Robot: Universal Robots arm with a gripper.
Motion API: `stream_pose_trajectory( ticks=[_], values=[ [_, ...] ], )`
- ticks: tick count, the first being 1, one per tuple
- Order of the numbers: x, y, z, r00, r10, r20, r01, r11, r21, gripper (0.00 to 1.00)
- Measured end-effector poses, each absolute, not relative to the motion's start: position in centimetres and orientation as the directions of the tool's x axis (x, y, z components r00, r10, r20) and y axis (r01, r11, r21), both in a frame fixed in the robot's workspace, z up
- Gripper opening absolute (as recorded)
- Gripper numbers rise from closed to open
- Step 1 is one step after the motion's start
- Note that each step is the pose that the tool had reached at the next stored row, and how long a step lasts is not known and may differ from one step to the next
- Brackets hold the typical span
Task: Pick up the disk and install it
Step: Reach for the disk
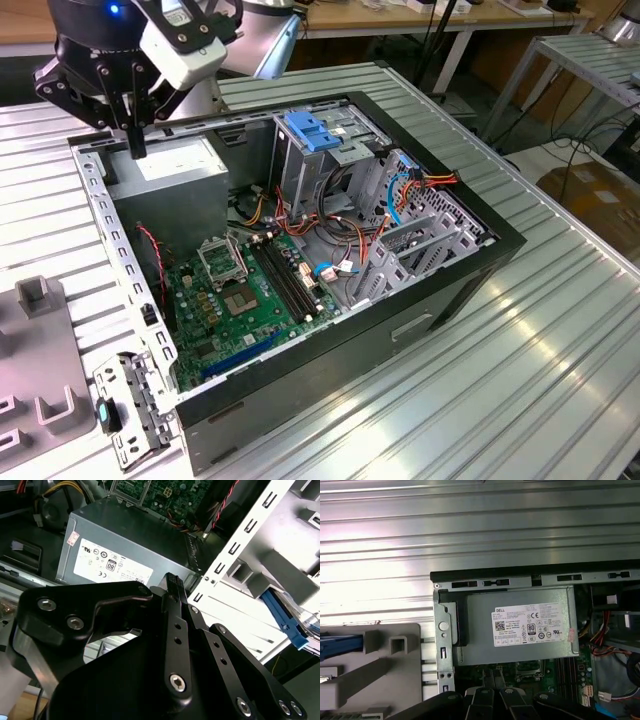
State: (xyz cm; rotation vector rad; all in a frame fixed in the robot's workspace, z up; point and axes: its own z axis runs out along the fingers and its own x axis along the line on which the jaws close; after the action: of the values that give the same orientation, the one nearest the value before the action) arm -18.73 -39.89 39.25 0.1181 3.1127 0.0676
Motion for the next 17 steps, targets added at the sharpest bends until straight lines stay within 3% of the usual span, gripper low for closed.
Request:
stream_pose_trajectory(
  ticks=[17],
  values=[
    [-19.56,-39.89,39.23,-0.997,0.076,-0.024,0.075,0.996,0.044,0.11]
  ],
)
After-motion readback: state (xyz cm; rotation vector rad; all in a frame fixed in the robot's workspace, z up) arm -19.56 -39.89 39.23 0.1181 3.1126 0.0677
